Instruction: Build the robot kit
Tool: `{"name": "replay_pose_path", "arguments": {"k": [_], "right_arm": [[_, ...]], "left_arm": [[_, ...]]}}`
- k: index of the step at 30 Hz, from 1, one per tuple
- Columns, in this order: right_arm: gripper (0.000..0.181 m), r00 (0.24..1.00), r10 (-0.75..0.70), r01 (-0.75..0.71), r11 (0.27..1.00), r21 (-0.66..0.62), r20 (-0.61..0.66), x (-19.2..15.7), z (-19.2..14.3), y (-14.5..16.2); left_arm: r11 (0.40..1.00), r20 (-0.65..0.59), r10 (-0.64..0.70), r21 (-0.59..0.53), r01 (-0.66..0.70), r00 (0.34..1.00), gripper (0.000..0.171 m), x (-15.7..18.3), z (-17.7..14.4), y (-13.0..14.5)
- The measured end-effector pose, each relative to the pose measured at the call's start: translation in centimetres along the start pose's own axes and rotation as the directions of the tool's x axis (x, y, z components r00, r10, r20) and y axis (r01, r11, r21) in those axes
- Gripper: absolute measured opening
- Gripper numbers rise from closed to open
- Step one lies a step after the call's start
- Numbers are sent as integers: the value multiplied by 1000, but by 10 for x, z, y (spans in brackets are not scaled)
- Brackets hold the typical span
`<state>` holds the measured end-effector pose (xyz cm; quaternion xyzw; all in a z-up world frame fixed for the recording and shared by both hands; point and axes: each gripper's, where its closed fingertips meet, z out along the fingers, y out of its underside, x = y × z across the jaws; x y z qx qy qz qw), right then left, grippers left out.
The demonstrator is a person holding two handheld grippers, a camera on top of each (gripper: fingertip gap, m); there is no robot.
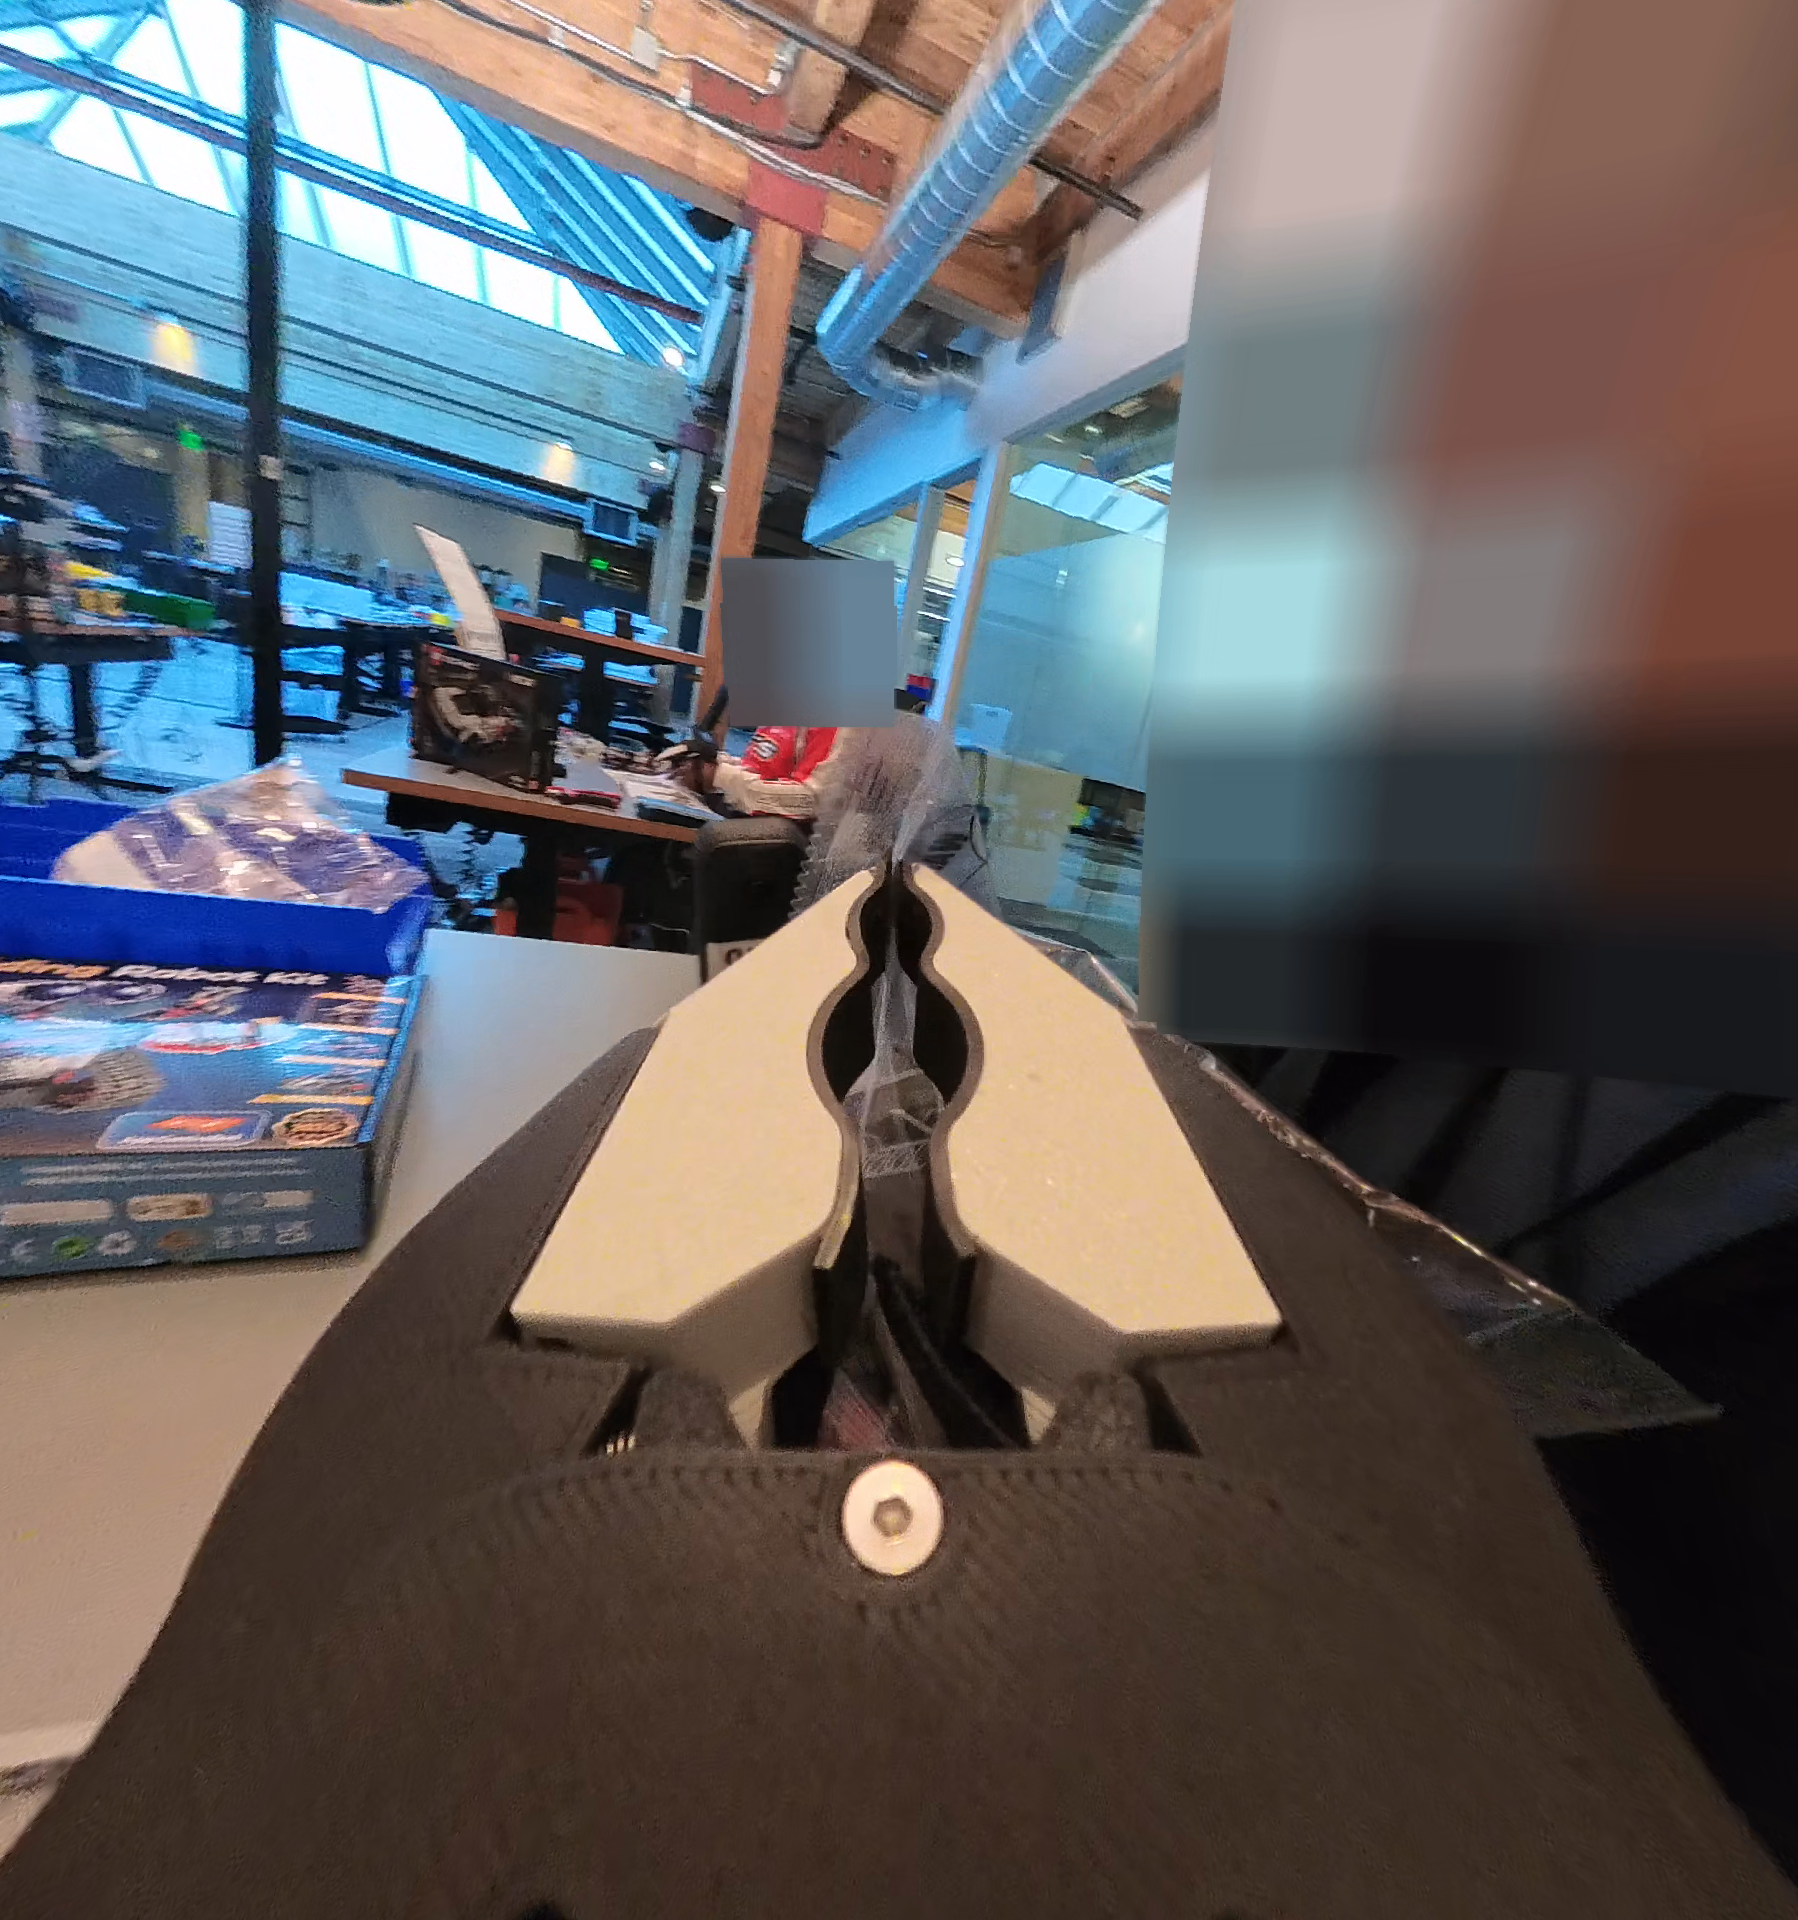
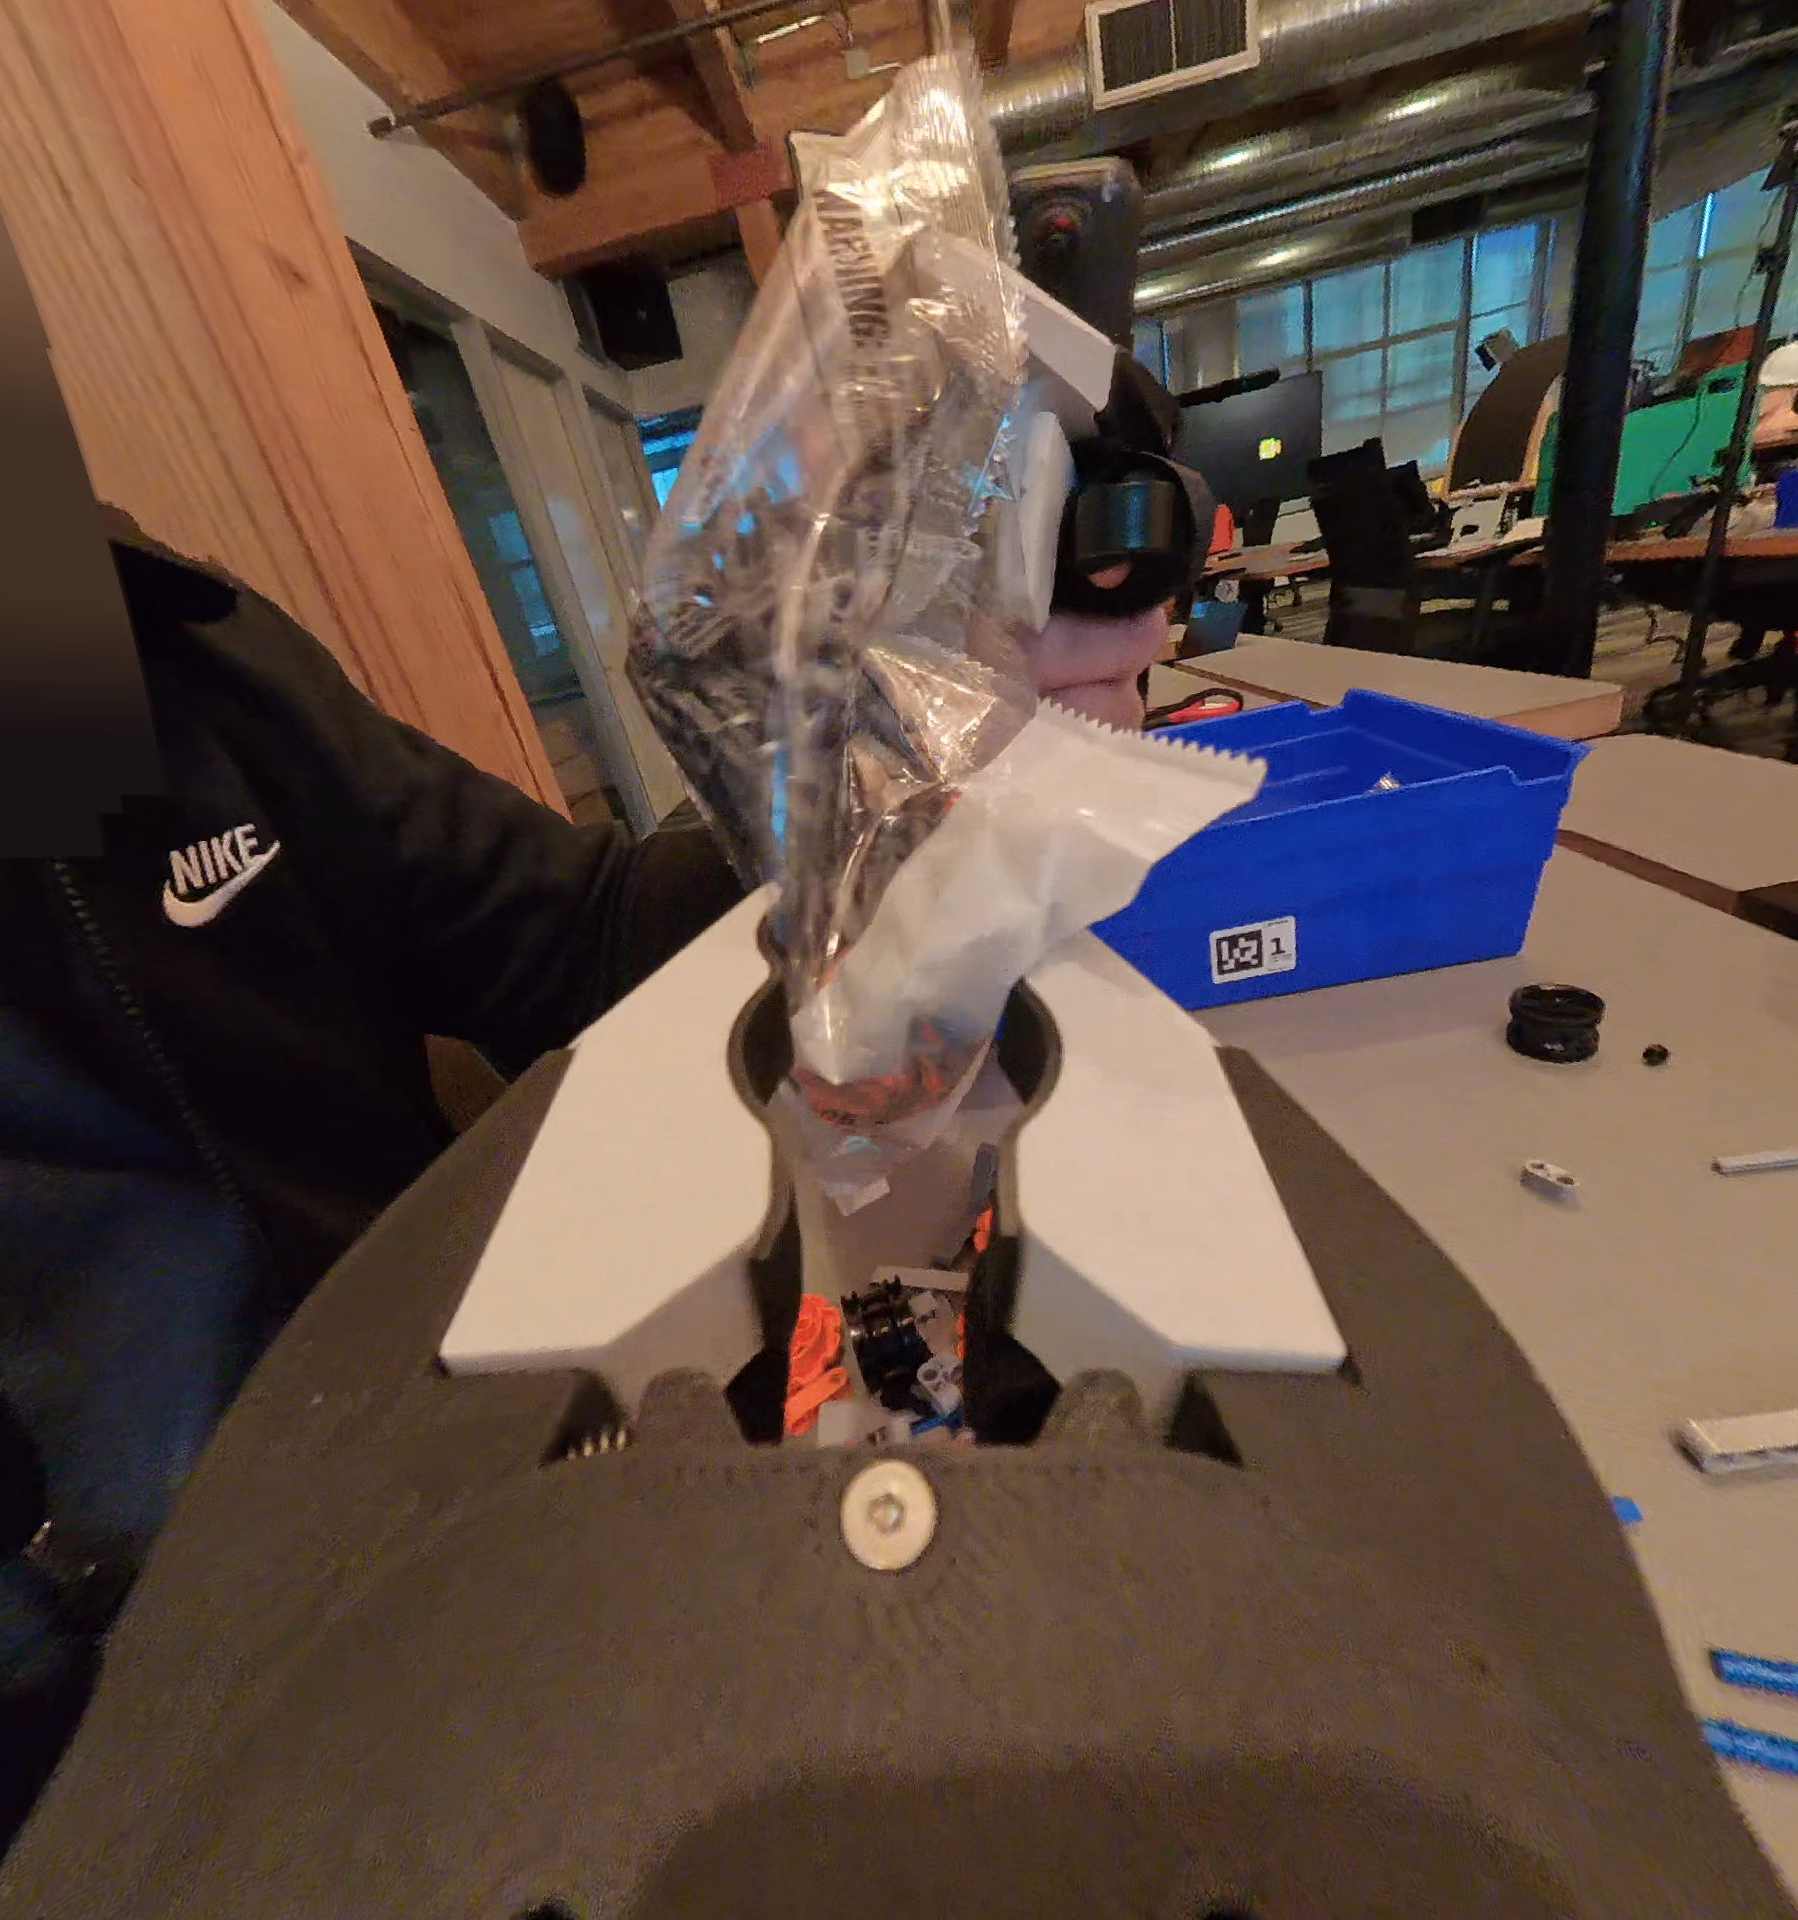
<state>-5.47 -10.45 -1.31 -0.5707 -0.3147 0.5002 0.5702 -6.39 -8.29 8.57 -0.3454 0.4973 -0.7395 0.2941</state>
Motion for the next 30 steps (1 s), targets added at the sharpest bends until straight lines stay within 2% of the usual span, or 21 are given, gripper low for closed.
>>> {"name": "replay_pose_path", "arguments": {"k": [4, 8, 16, 27, 30], "right_arm": [[23, 998, 68, -68, 996, 54, -10, 7, -15, -13], [15, 985, 172, -171, 983, 72, -6, 15, -22, -15], [13, 966, 259, -256, 964, 74, -24, 23, -26, -13], [13, 960, 279, -276, 957, 84, -28, 25, -28, -14], [13, 961, 273, -269, 959, 89, -37, 26, -30, -16]], "left_arm": [[1000, 183, -7, 7, 6, 983, 0, -38, -15, -3], [998, 327, -59, -3, 63, 943, 0, -70, -25, 6], [979, 377, -201, 40, 201, 904, 0, -93, -33, 20], [971, 389, -235, 56, 232, 891, 0, -98, -36, 20], [973, 423, -222, 30, 231, 879, 11, -101, -44, 18]]}}
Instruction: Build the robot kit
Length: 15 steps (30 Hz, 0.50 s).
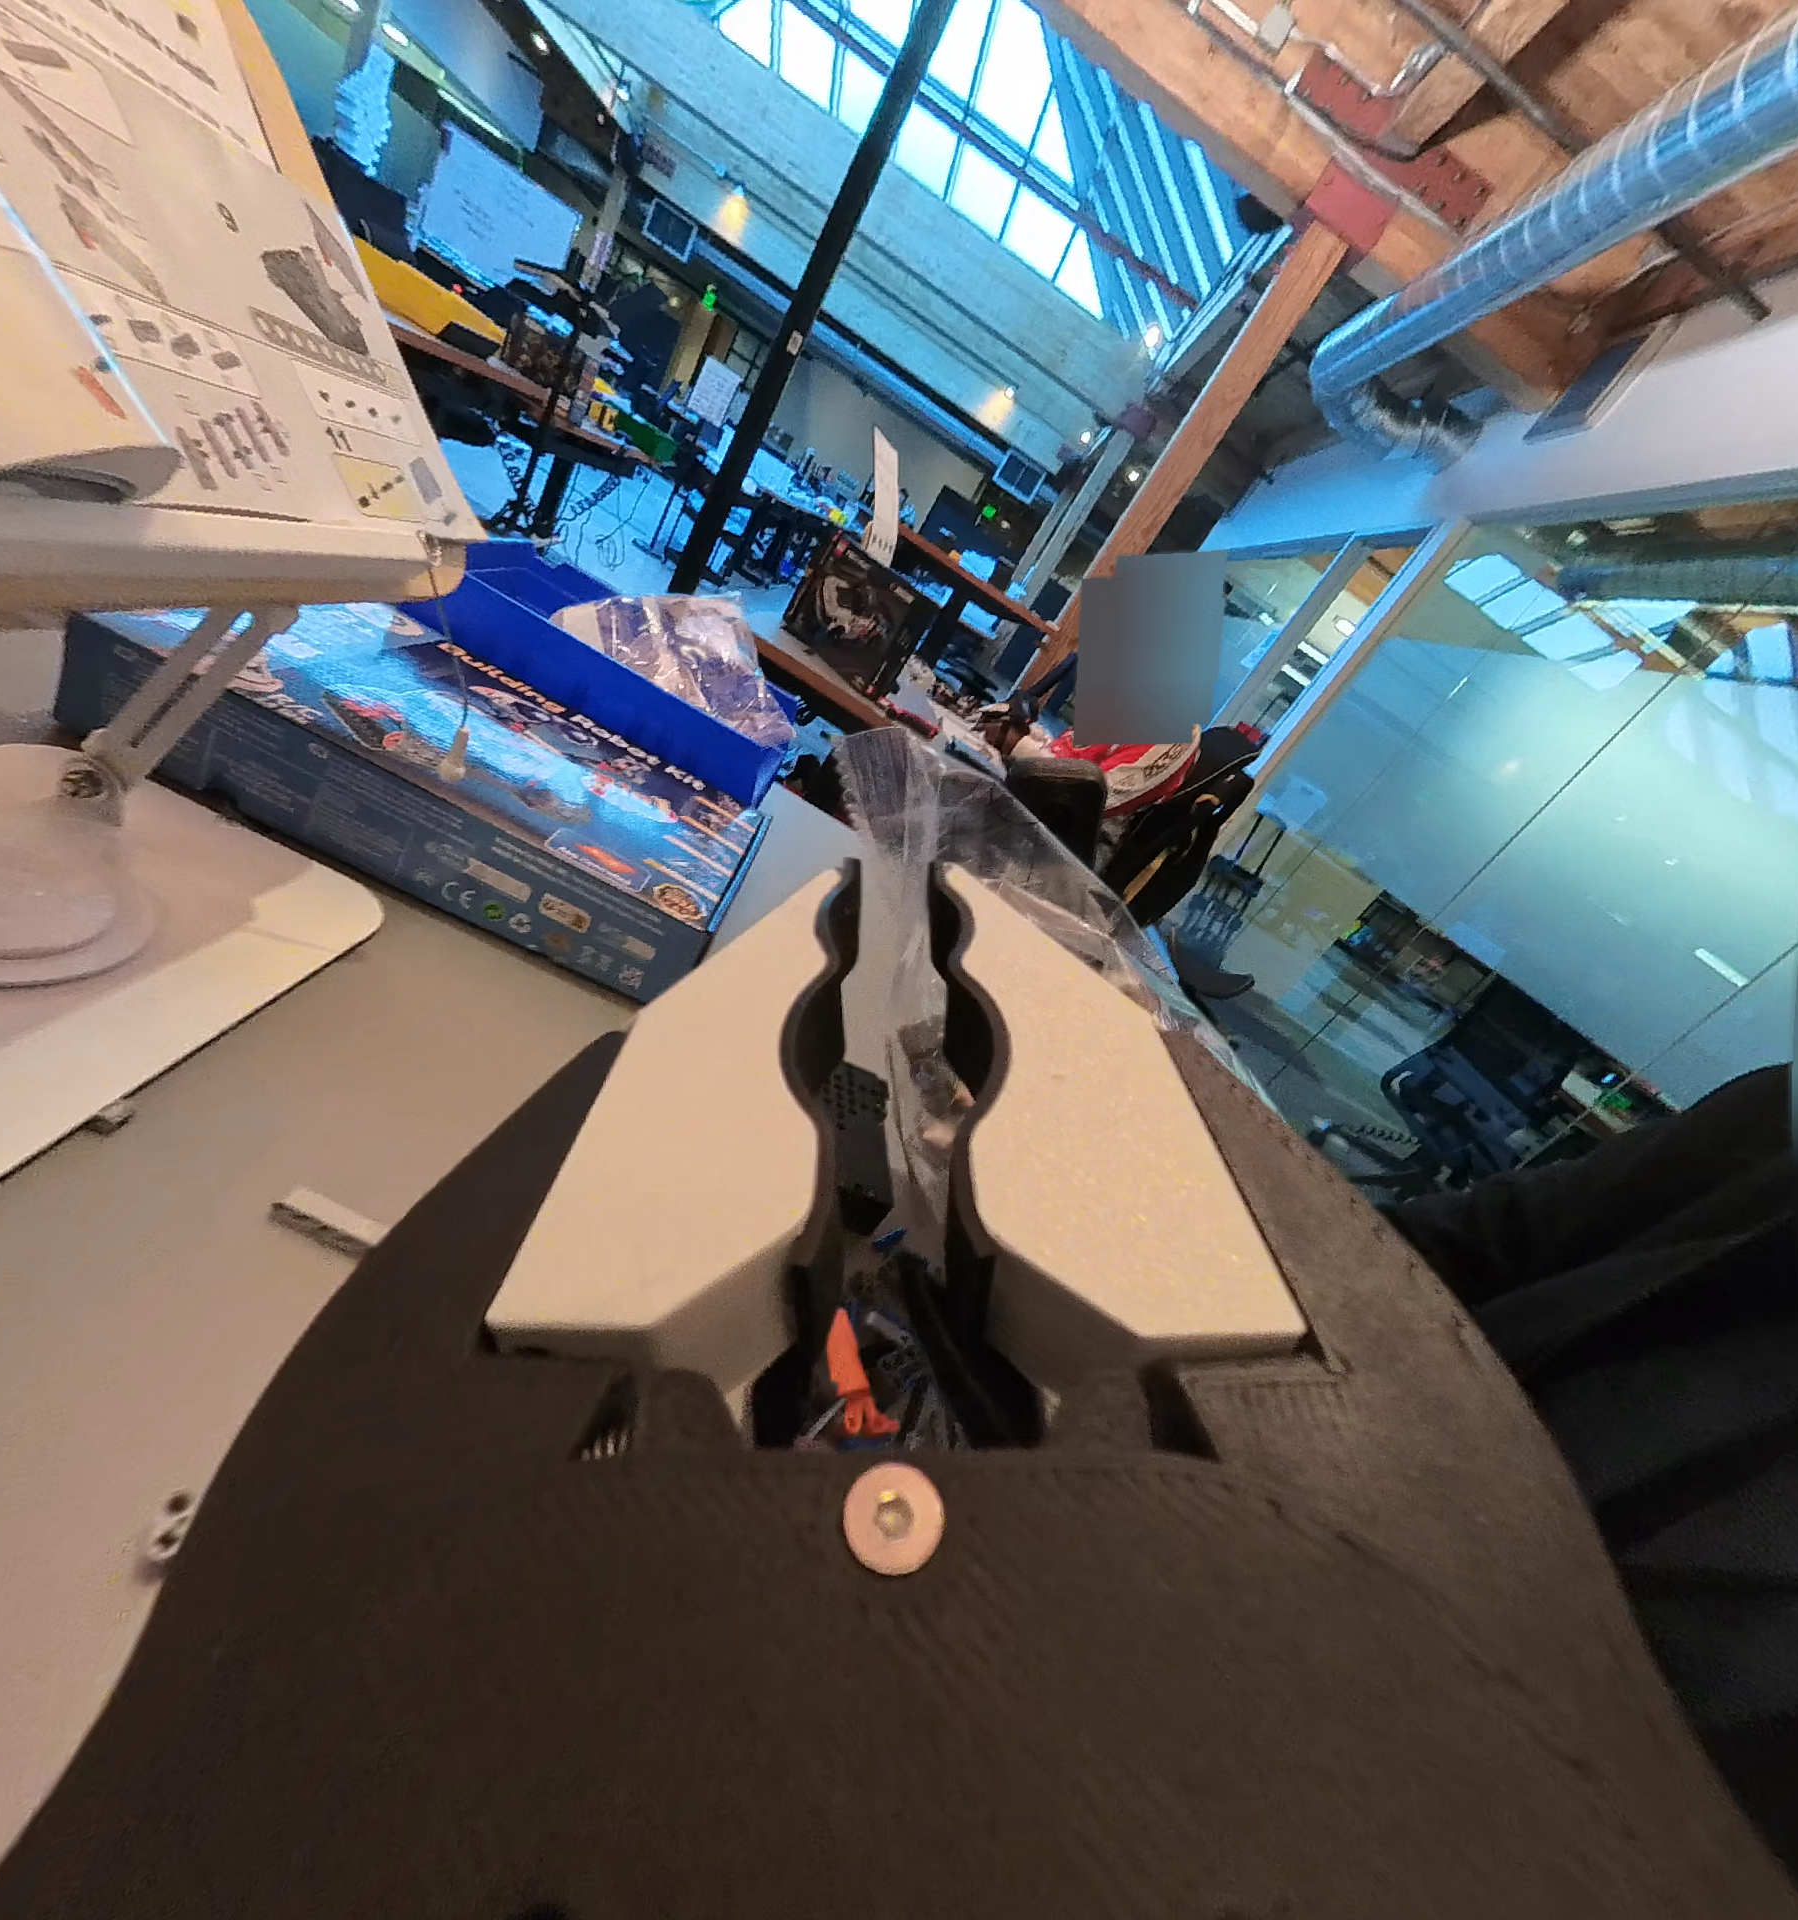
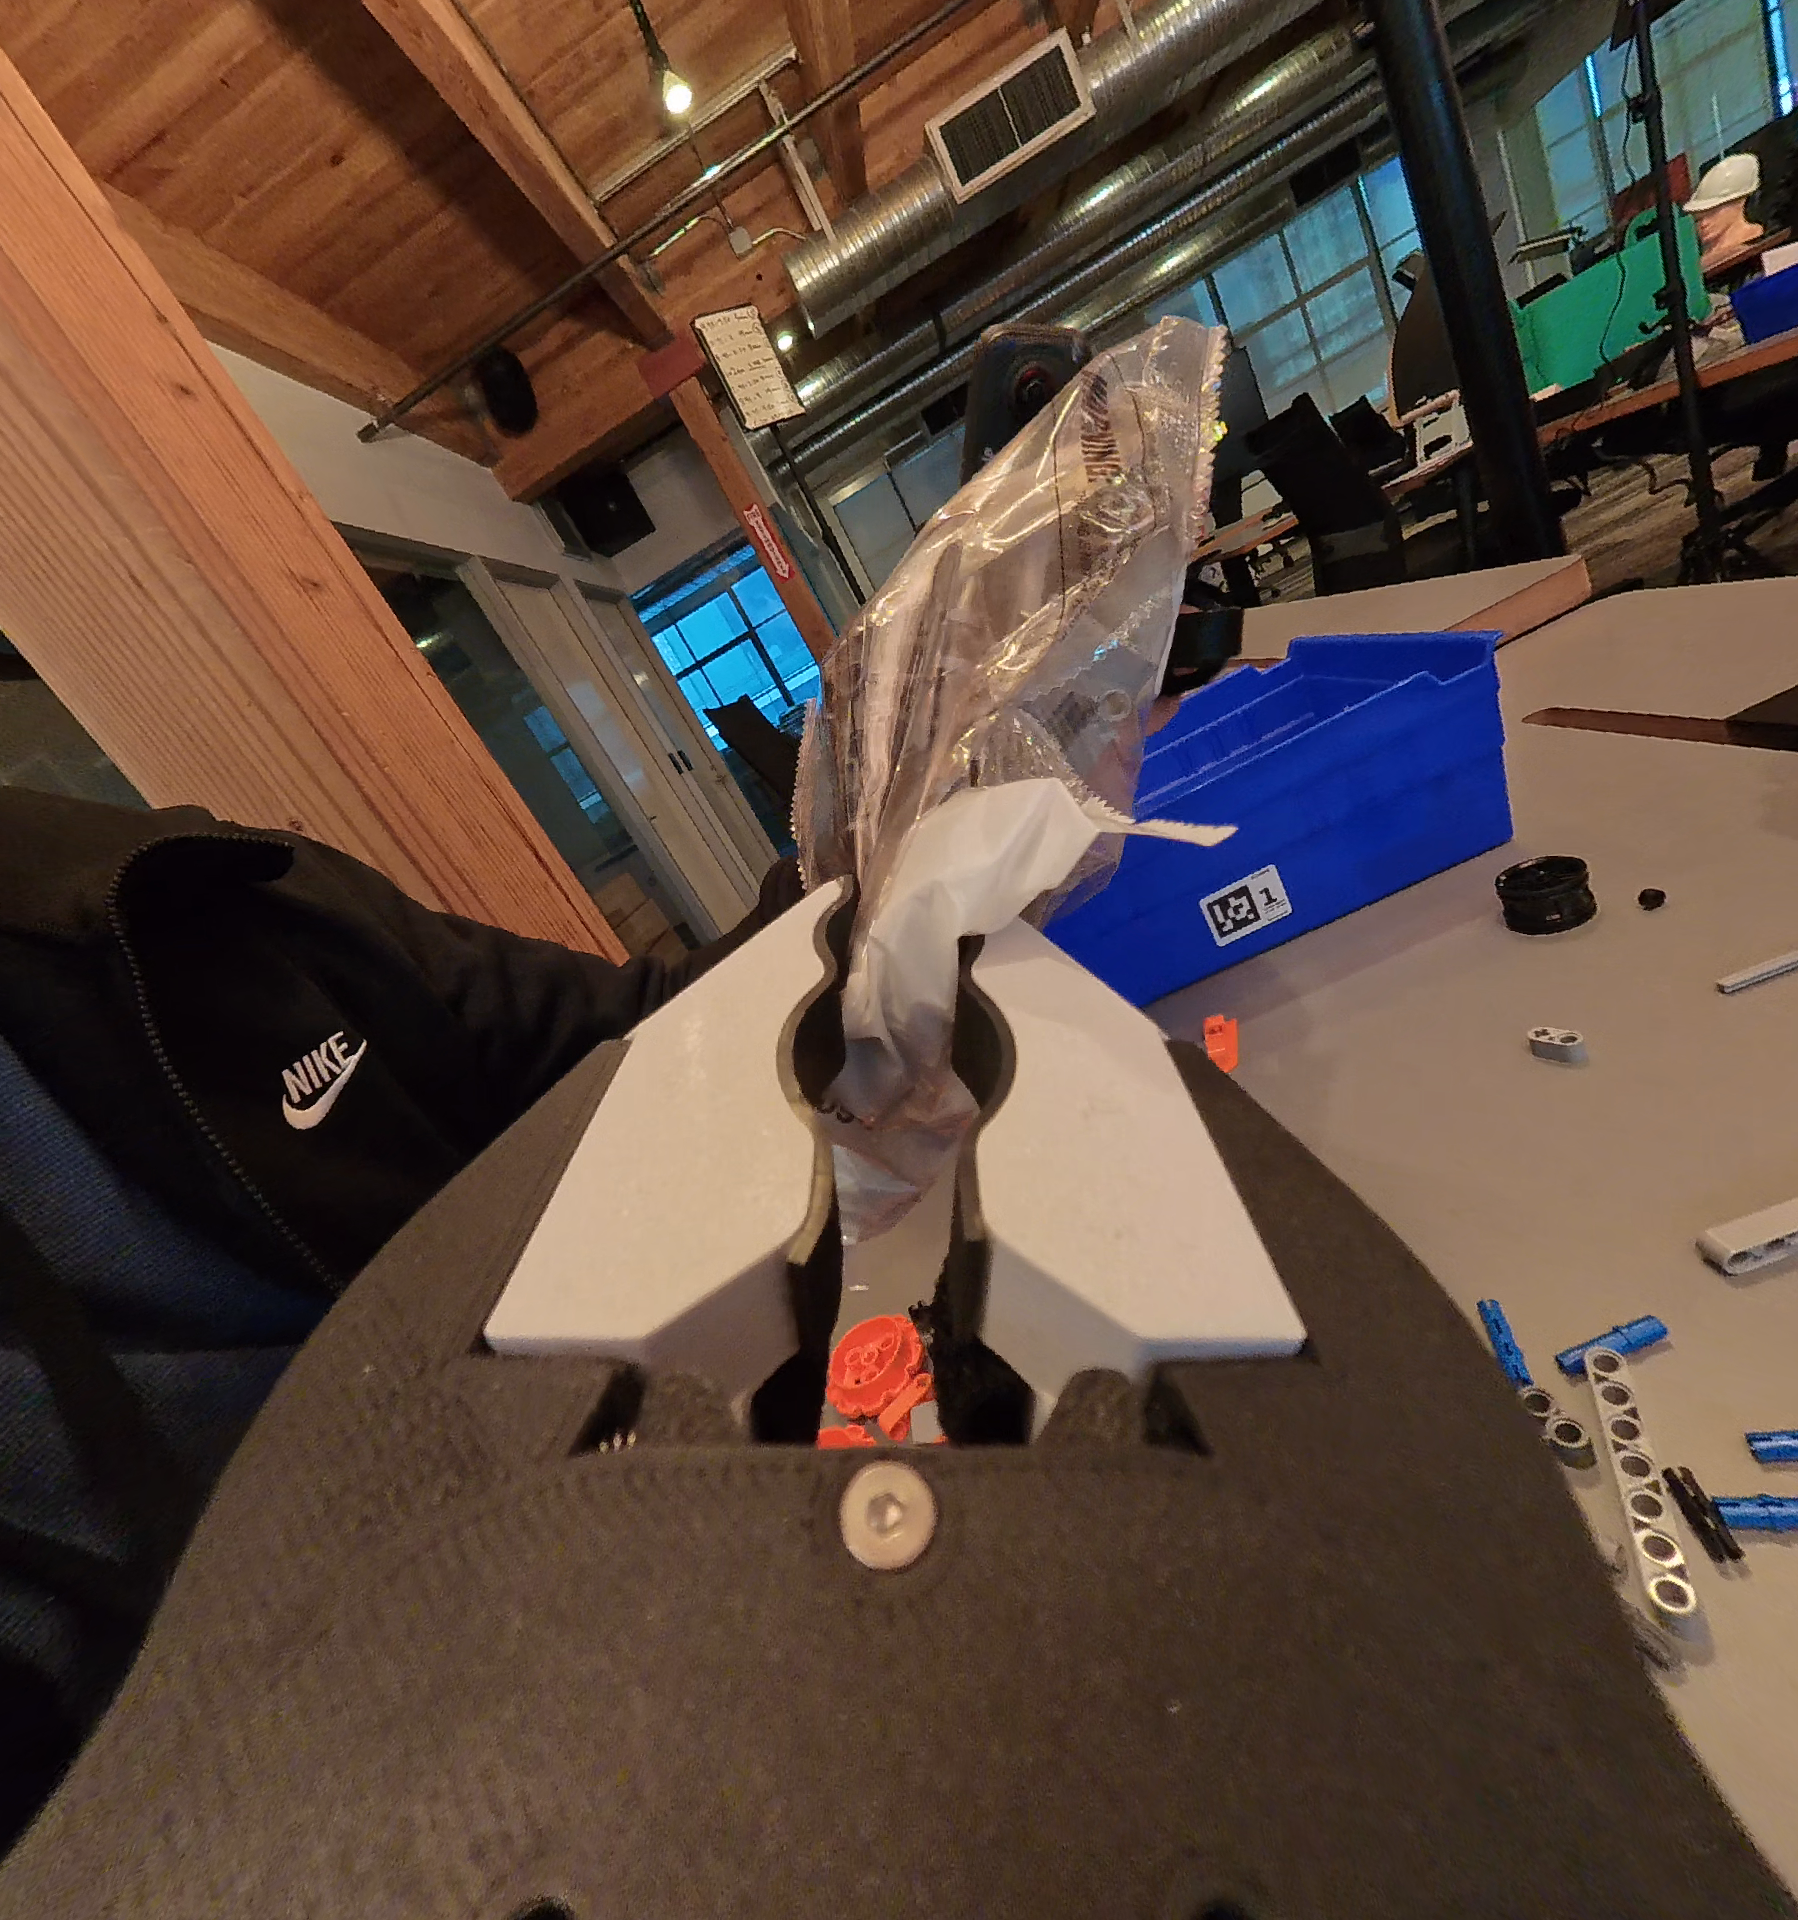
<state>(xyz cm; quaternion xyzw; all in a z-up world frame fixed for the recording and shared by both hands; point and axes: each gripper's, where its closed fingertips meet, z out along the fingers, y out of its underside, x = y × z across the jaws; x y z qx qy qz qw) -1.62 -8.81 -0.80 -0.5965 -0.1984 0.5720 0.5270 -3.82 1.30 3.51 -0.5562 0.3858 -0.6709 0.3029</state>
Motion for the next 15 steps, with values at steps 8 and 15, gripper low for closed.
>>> {"name": "replay_pose_path", "arguments": {"k": [8, 15], "right_arm": [[13, 999, -26, 26, 1000, -2, -29, 1, -3, -2], [13, 998, -44, 44, 999, 2, -42, 0, -5, -5]], "left_arm": [[993, -45, 89, -73, -92, 995, 44, 23, -28, -17], [969, -203, 89, -207, -132, 975, 55, 53, -26, 7]]}}
